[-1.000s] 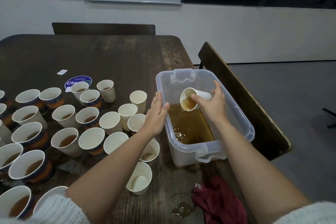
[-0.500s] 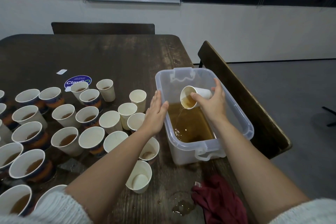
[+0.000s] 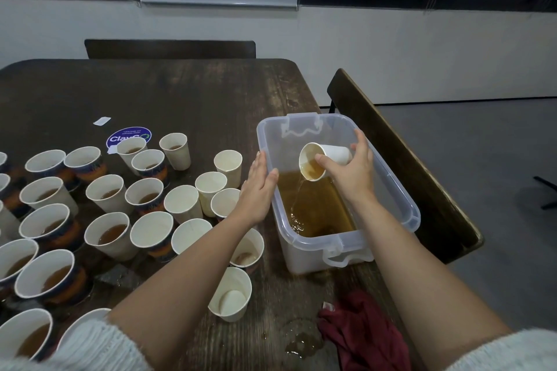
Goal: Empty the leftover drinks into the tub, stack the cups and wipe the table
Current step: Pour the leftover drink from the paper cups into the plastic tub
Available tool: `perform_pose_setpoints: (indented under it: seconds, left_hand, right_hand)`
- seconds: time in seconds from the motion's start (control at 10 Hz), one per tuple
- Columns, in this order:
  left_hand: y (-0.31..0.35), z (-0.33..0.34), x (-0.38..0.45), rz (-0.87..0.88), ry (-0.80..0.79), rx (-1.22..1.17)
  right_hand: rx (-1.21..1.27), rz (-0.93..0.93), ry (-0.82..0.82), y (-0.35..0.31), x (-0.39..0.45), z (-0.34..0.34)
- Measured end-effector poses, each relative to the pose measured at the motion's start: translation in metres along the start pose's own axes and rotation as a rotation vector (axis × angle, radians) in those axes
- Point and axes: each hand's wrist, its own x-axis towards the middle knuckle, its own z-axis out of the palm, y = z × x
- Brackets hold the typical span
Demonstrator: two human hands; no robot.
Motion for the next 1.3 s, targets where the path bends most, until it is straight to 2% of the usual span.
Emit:
perform_pose_setpoints:
  seconds: [1.3]
  left_hand:
    - [-0.0034,0.0003,0.0019,0.005,0.003,0.004]
  right_hand:
    - [-0.011,-0.084,0.023,-0.0069,-0.0067,-0.0035]
